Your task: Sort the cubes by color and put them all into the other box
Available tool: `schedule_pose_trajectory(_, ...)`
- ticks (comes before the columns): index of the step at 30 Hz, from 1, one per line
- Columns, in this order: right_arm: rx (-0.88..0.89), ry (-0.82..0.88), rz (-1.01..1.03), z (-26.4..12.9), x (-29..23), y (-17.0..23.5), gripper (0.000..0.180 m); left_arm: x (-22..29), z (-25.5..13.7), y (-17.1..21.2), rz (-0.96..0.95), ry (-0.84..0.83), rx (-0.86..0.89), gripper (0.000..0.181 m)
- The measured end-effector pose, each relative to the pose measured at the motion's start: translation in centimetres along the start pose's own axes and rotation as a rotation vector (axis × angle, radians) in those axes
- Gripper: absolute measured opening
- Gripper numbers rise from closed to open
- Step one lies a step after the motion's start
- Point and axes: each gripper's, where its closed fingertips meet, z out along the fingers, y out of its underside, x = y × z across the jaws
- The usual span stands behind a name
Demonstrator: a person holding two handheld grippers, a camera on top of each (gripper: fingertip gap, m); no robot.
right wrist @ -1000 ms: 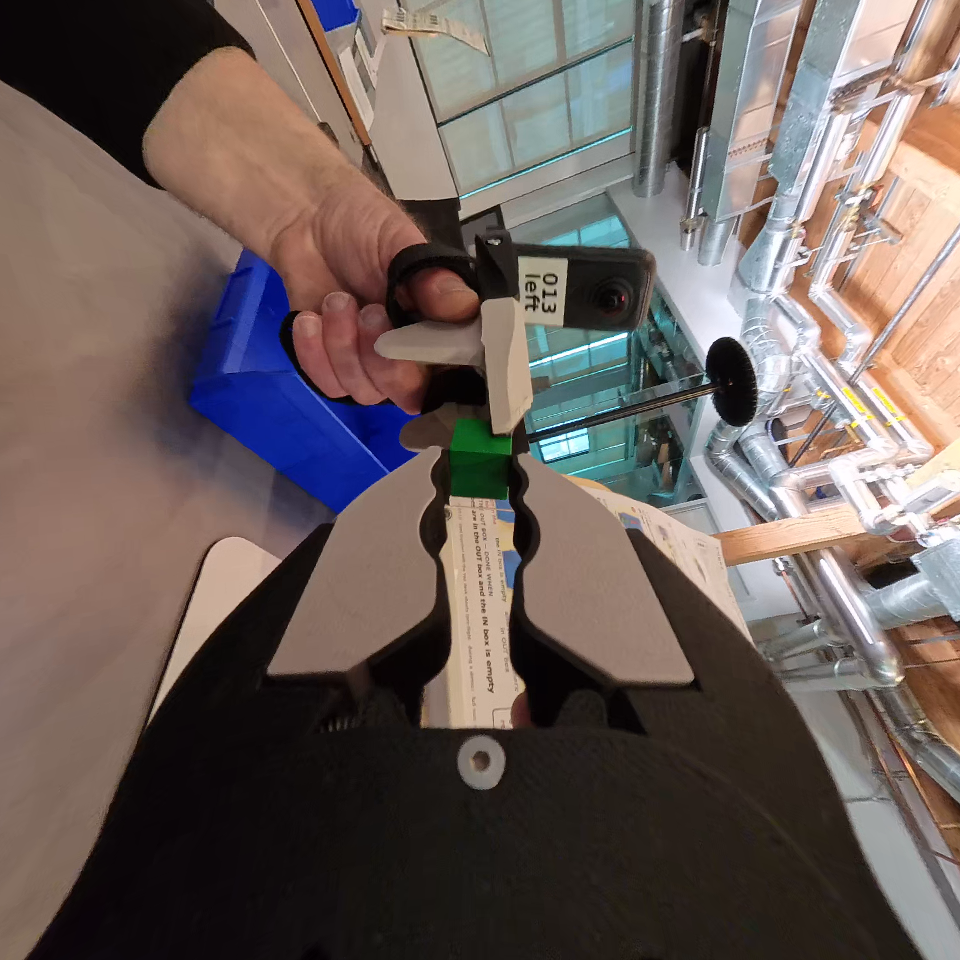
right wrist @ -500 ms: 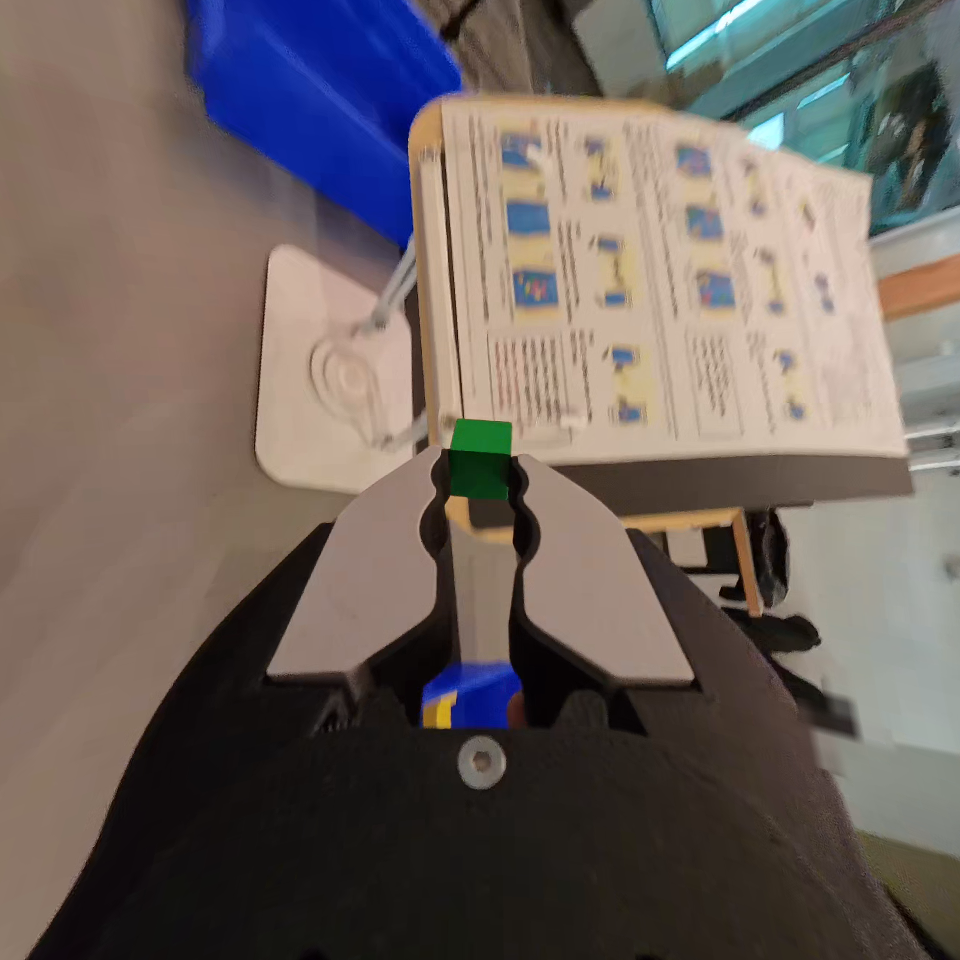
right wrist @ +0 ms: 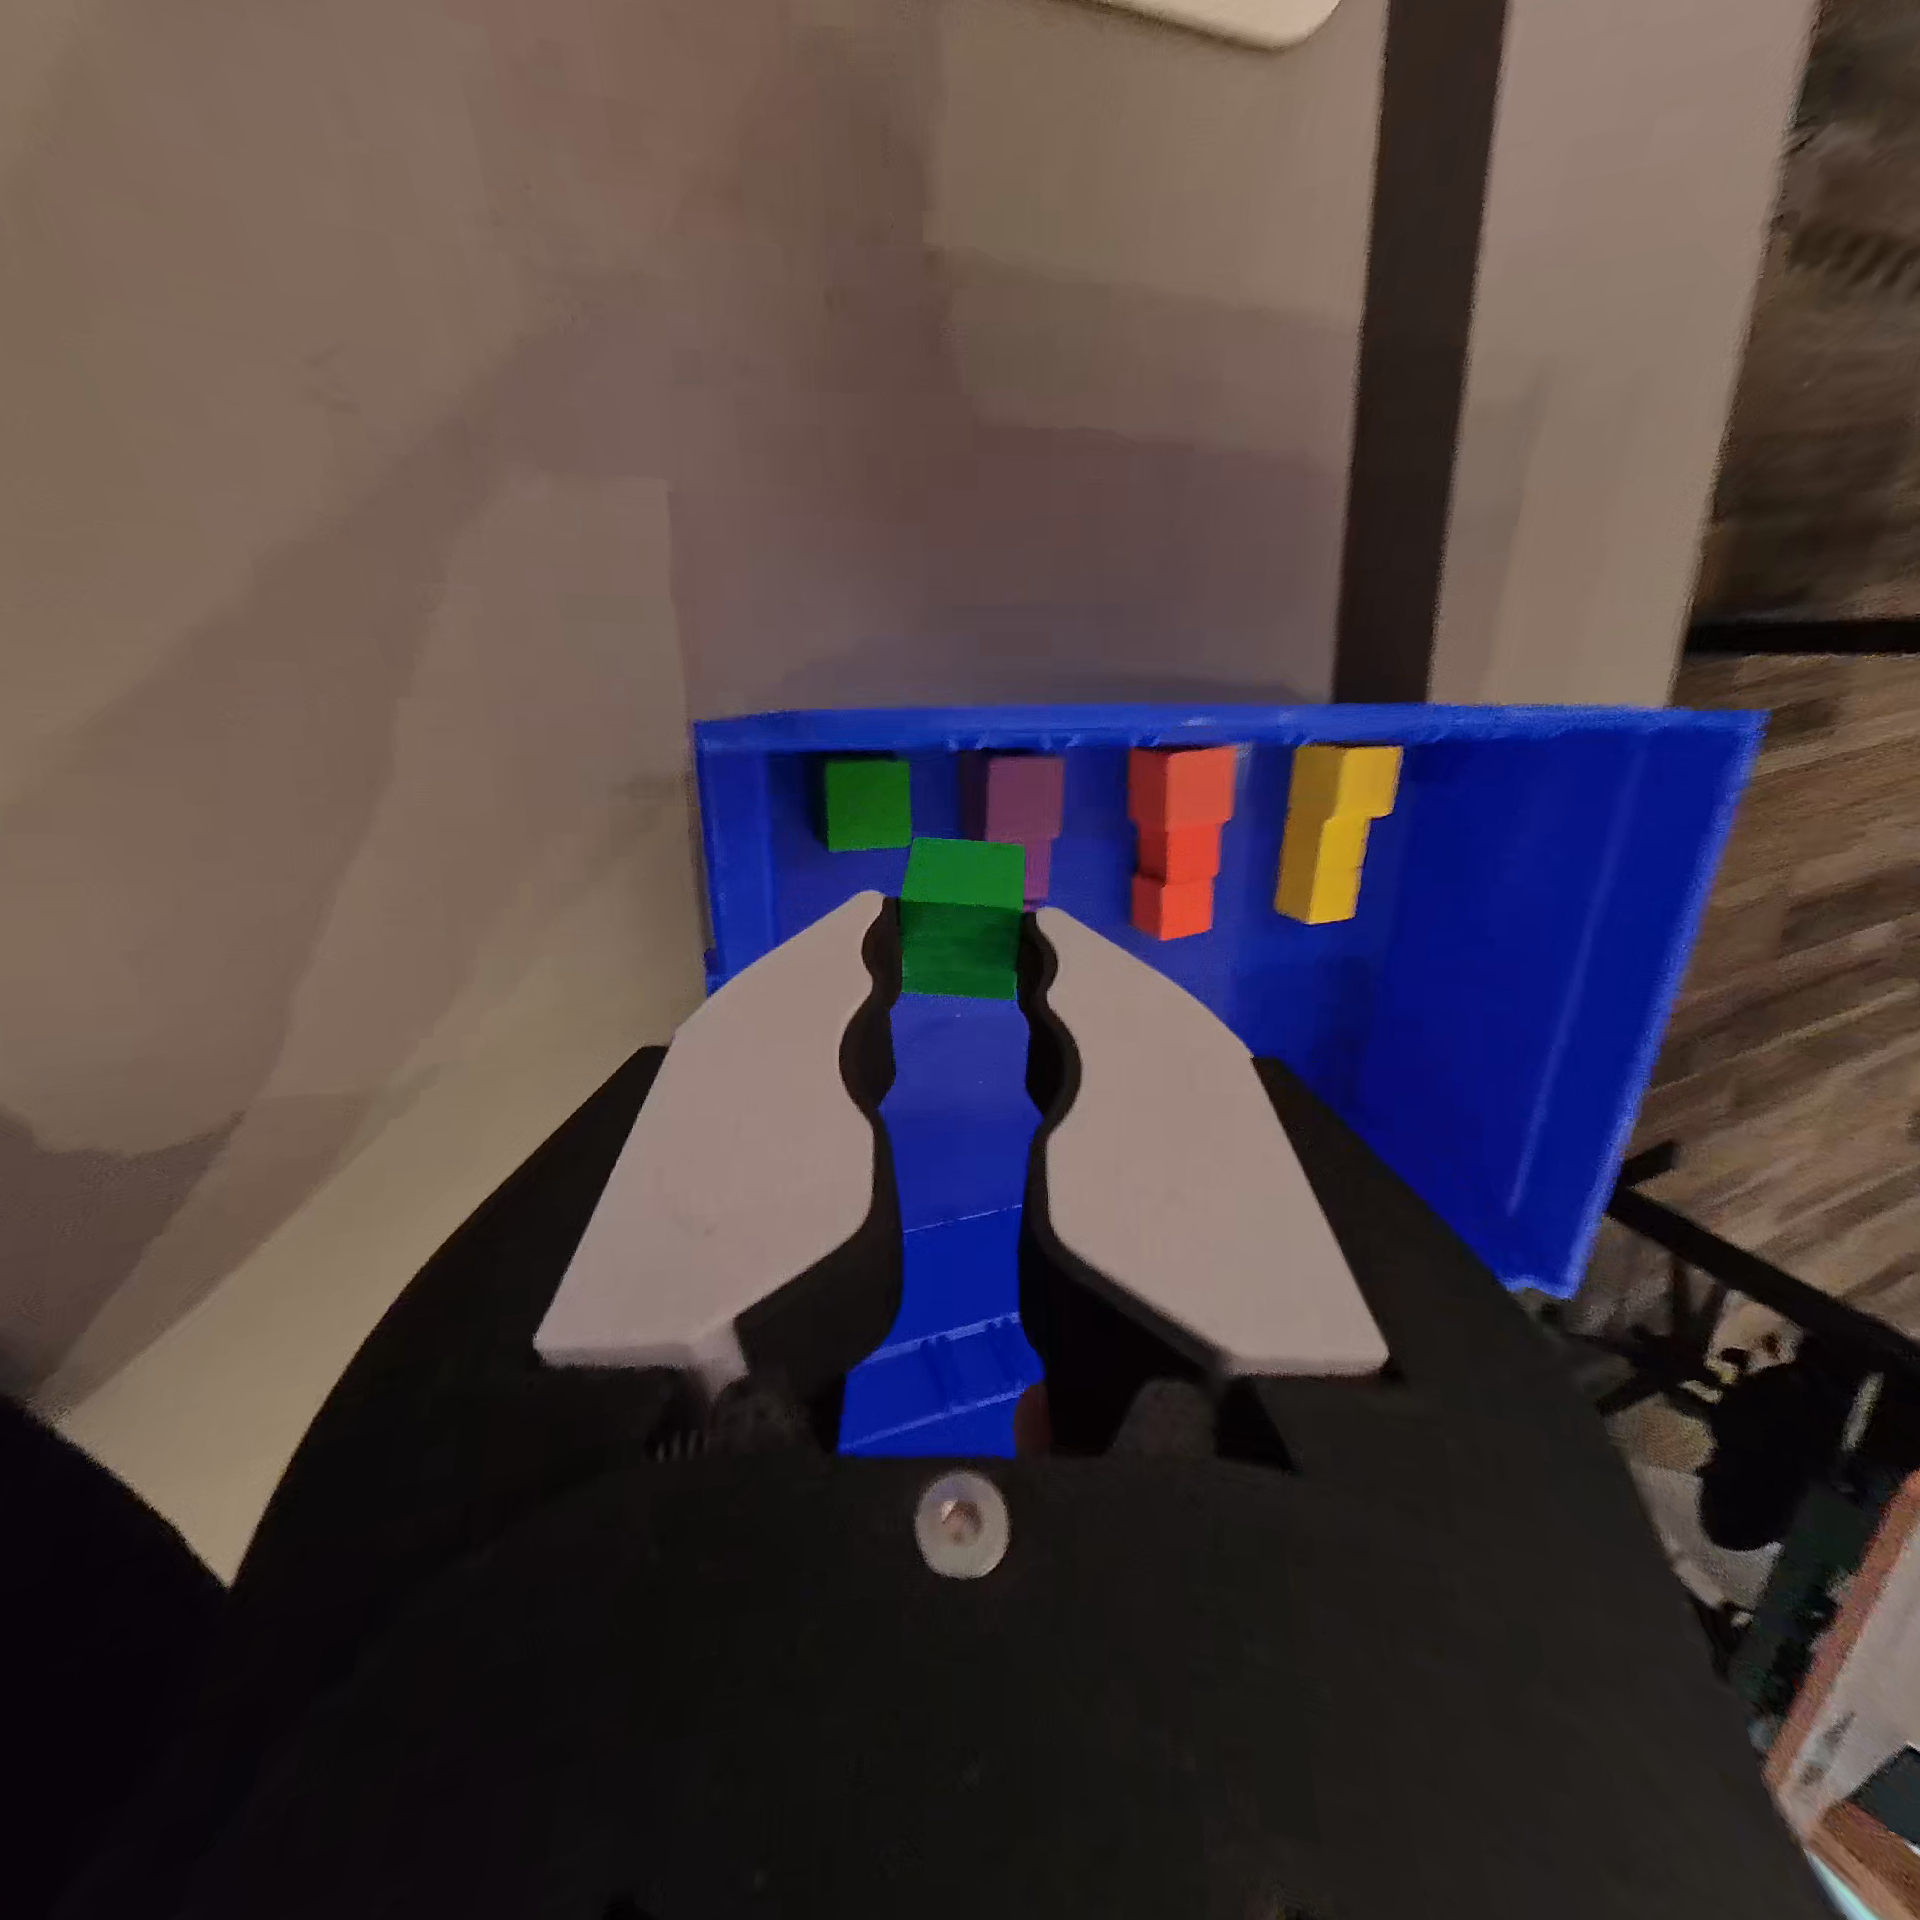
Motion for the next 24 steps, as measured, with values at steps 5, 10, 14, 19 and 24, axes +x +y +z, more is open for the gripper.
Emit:
schedule_pose_trajectory(5,-0.097,-0.109,0.025,2.4,-1.2,2.0,0.021,0.4,0.8,0.5,0.009,0.014,-0.029,0.0)
schedule_pose_trajectory(10,-0.167,-0.187,0.042,4.8,-1.7,3.5,0.022,0.3,1.0,1.0,0.005,0.015,-0.042,0.0)
schedule_pose_trajectory(14,-0.197,-0.239,0.051,6.1,-2.1,4.2,0.022,0.4,1.4,1.5,0.015,0.02,-0.063,0.0)
schedule_pose_trajectory(19,-0.231,-0.294,0.06,7.4,-2.6,5.0,0.022,0.7,1.9,2.0,0.027,0.03,-0.089,0.0)
schedule_pose_trajectory(24,-0.243,-0.323,0.069,8.0,-2.7,5.6,0.022,0.9,2.2,2.2,0.034,0.041,-0.098,0.0)
